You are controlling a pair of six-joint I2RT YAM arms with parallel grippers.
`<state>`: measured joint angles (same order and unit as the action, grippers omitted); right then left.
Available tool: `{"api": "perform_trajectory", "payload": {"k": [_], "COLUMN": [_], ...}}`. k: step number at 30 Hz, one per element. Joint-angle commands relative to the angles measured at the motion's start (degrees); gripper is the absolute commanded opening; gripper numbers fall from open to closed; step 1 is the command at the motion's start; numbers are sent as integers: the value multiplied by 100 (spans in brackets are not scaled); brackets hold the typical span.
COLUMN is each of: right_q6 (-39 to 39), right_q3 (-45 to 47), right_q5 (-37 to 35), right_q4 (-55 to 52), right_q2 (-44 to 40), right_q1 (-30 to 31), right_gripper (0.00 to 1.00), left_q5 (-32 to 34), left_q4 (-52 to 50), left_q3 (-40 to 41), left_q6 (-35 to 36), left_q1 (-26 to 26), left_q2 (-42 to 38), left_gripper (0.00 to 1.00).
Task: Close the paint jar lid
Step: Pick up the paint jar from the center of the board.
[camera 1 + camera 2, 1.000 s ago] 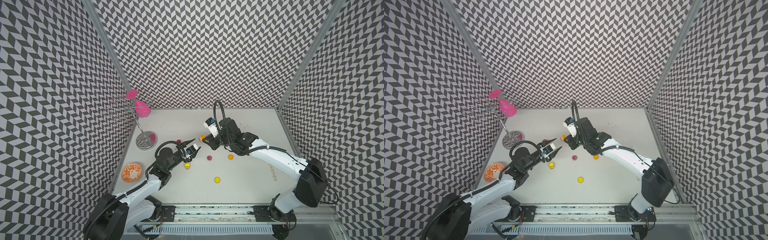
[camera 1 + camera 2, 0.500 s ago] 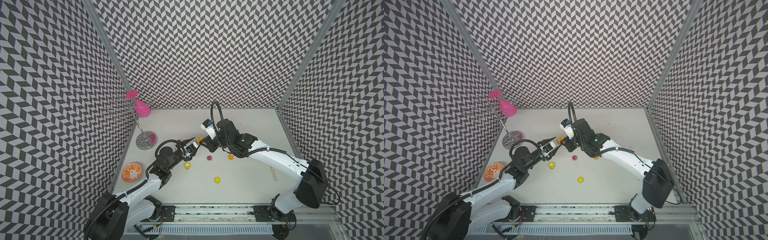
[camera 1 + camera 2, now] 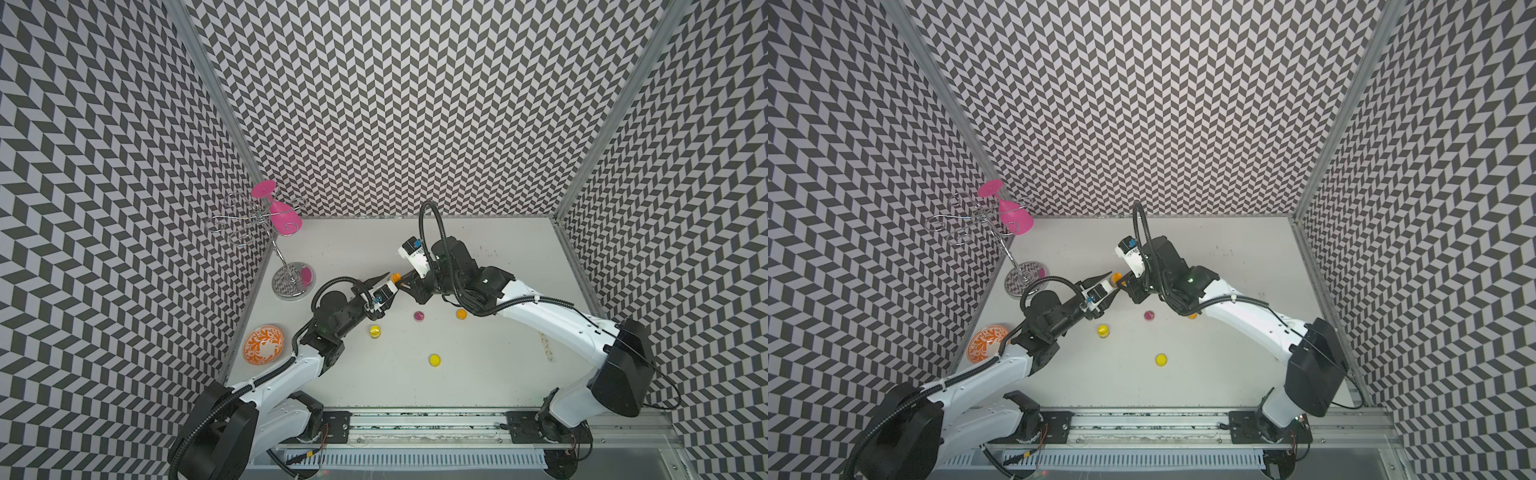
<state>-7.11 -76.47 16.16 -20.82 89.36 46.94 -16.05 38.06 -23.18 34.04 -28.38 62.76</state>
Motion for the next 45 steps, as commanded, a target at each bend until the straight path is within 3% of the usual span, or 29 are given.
{"api": "perform_trajectory", "payload": {"k": [1,13,24,31,37,45], "right_q6": [-15,15,33,43,69,101], "right_q3": [-216,-288,-400,-443,-485,-486], "right_q5": [-65,-157,-269,-344,-407,-820], "right_q4": [167,75,-31,-70,-107,-215], "right_q2": [-138,26,194,226,303,173], "right_q1": [77,122,158,184,205,210], "right_gripper": [18,18,18,18,18,46], "left_q5": [132,222,246,252,191,50], "left_q4": [-76,-112,-122,-349,-399,-432], "left_q3": [-169,-195,-217,-335,-353,-379], "left_q6": [155,179,147,203,231,136], "left_q1": [-22,-19,-25,-19,-13,-1], "left_q2": [13,-10,-18,32,34,107], "left_gripper": [47,43,47,34,30,28]}}
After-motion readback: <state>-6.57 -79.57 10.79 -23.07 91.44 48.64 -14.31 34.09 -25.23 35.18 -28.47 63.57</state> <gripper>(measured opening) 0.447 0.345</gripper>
